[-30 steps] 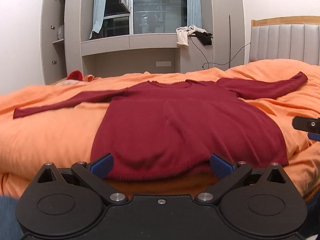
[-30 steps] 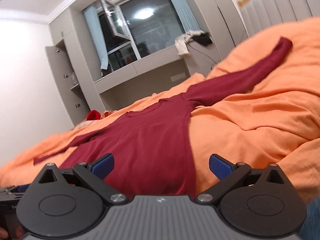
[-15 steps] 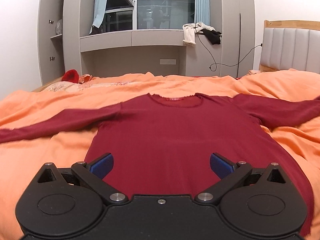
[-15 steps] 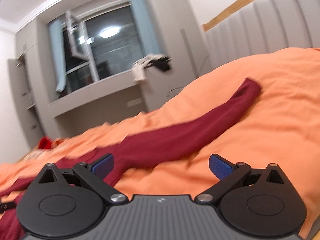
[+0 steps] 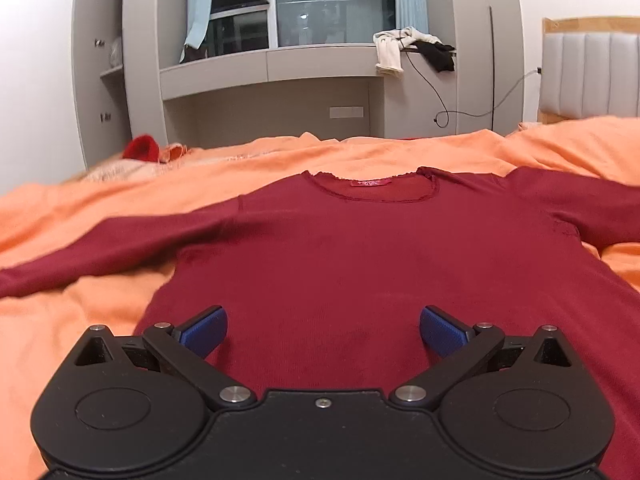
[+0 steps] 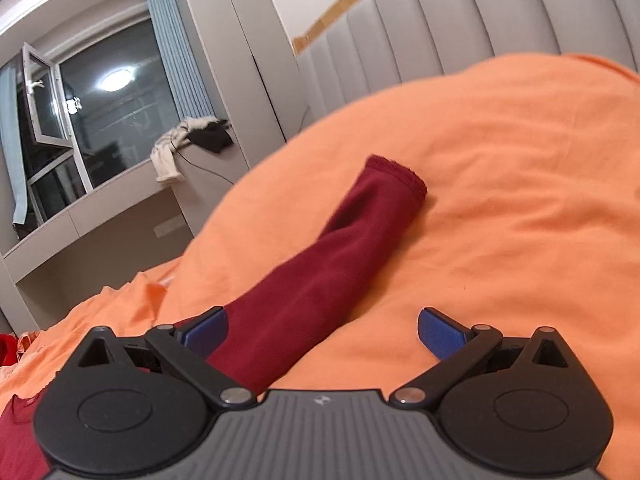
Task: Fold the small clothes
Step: 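Move the right gripper to the sleeve cuff nearest it and grasp it, then carry the held sleeve across the shirt body and open the right gripper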
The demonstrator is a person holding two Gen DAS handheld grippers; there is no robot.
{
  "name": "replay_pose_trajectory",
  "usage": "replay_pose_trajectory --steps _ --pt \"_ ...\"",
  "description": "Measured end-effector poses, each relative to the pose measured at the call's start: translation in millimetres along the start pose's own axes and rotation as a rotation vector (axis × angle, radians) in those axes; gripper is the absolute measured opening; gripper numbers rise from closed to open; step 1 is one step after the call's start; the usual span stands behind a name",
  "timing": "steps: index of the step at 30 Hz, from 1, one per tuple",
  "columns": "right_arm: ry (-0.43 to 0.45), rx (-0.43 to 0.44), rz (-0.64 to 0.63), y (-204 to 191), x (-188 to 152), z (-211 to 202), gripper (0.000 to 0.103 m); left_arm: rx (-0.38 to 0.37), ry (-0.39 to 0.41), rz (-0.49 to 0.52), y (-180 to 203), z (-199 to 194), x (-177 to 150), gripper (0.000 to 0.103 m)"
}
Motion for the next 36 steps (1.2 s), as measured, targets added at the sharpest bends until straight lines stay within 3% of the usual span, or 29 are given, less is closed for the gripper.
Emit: replay_pose_trajectory --steps 3,8,11,14,17,21,22,24,29,36 --pt "-0.031 -0.016 0.059 5 3 15 0.103 -0.002 -0.009 0.003 1 2 -2 0.103" --pt "0.051 0.041 0.152 10 18 36 0.103 0.025 -0.031 0.045 7 11 -11 0.103" --pt "0.104 0.016 0.175 15 23 50 0.101 0.026 -0.027 0.047 7 11 -12 0.103" --pt "0.136 -0.052 0.154 12 22 56 0.091 0.025 -0.029 0.04 6 12 -12 0.103" --pt "0.153 -0.124 0.128 5 19 63 0.076 0.044 -0.022 0.043 6 12 -13 0.103" --pt "0.158 -0.167 0.142 -2 14 67 0.026 0.064 -0.013 0.059 9 10 -13 0.103" --pt "0.159 -0.169 0.148 -3 12 64 0.017 0.065 -0.013 0.06 9 9 -13 0.103" --pt "0.164 -0.152 0.145 -8 12 64 0.01 0.061 -0.013 0.053 8 9 -13 0.103" --pt "0.234 -0.109 0.027 -53 20 44 0.009 0.059 -0.015 0.021 8 8 -12 0.103" --pt "0.347 0.023 -0.229 -173 10 3 0.009 0.125 0.034 -0.014 3 -4 -5 0.103"
Point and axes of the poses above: each gripper's, at about its wrist camera, not at the fingertips, and z roughly the way its jaws point, y to its right, x to its top, the point moved 6 cm from there along z, roughly the way its jaws point, and after that the axes turned 8 degrees about -y, right-handed, at the moved point
